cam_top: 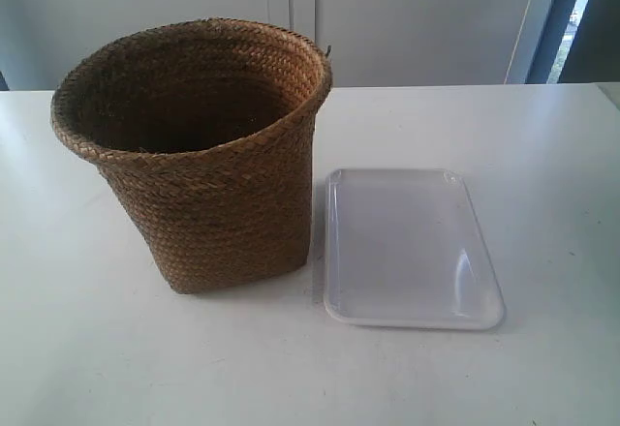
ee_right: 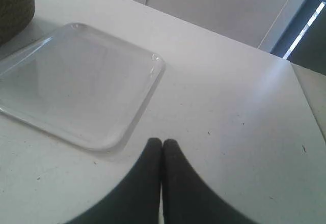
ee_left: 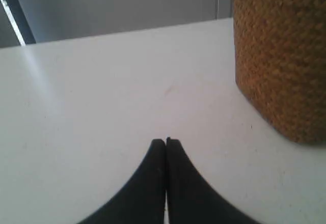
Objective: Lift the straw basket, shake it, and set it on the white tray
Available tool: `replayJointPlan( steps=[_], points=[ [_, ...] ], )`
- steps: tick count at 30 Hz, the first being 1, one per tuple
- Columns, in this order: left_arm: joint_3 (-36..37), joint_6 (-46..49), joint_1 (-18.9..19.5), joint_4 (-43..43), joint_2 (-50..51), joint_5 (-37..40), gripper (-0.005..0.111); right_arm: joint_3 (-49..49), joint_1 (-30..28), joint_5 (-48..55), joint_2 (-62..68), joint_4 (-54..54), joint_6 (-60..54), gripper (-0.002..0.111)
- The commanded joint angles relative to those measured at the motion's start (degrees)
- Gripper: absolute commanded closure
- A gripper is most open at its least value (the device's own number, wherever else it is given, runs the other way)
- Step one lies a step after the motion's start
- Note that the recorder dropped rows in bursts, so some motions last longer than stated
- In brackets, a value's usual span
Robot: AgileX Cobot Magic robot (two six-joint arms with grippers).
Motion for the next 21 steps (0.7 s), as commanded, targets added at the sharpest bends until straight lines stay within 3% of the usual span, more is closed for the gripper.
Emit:
replayJointPlan(
  steps=[1, 13, 21],
  points=[
    [0.21, -0.03, -0.2, 0.38, -0.28, -6.28, 0.107, 0.33, 0.3, -0.86, -0.37, -0.38, -0.98, 0.108],
    [0.21, -1.32, -0.2, 0.38, -0.28, -5.76, 0.107, 0.33, 0.3, -1.31, -0.37, -0.35, -1.37, 0.108],
    [0.21, -7.5, -0.2, -0.92, -0.28, -4.13, 0.107, 0.33, 0.3, -25.27, -0.37, -0.21, -1.37, 0.108]
  ],
)
